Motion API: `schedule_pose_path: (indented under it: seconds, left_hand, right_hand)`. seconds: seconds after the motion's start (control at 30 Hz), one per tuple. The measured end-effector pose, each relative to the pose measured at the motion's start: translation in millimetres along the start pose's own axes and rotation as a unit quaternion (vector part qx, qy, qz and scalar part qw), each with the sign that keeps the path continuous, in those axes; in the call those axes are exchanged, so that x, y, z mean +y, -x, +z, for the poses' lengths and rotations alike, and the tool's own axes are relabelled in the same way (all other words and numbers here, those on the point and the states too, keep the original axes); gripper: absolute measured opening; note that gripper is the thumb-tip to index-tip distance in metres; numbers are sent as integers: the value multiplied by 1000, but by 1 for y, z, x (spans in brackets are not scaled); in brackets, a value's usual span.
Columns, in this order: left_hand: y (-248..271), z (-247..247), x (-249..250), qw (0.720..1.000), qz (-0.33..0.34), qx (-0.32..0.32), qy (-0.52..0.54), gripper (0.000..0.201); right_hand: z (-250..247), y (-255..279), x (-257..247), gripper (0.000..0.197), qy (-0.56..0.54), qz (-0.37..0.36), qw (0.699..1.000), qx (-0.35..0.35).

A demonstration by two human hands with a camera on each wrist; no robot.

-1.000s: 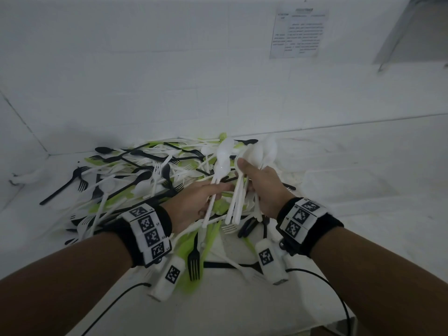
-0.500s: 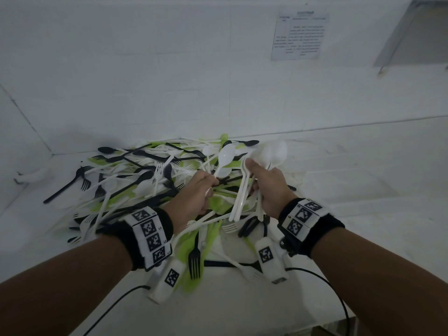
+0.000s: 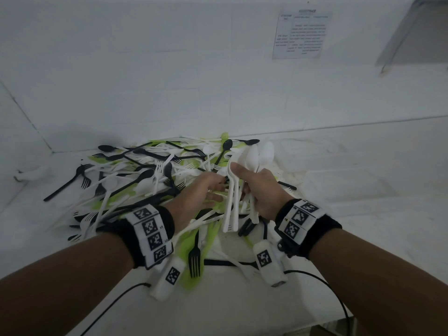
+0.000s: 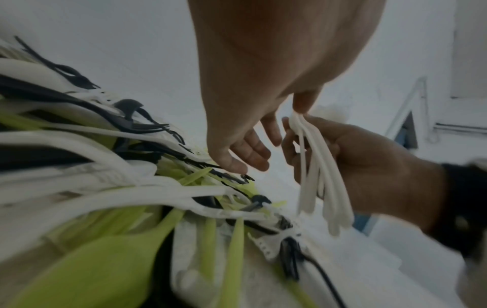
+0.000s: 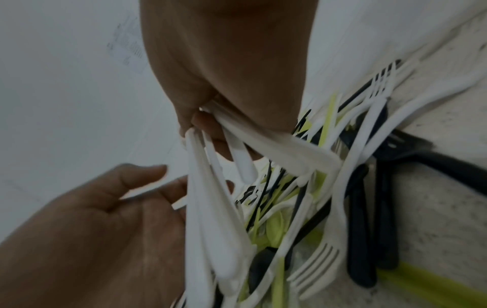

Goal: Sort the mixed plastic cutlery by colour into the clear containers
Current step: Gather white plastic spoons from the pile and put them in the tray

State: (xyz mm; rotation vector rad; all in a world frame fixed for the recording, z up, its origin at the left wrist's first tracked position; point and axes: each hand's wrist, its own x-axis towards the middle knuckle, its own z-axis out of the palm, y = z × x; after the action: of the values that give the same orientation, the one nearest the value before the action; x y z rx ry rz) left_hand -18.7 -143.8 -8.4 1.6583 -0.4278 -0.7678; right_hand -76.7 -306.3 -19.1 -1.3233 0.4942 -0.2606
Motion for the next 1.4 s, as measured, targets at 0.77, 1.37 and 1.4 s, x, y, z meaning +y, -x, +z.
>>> schedule_pose_path:
  seconds: [0.77, 1.37, 1.4]
  left_hand:
    - [-29, 3, 1, 979, 20, 79, 185, 30]
    - [-35, 29, -2, 988, 33, 45, 141, 29]
    - [-36, 29, -1, 988, 34, 51, 143, 31]
  right_hand:
    - [-2, 3, 0, 11, -50, 48, 998, -11]
    - [3, 15, -1, 10, -11, 41, 989, -140]
    - [3, 14, 1, 12, -11, 39, 989, -144]
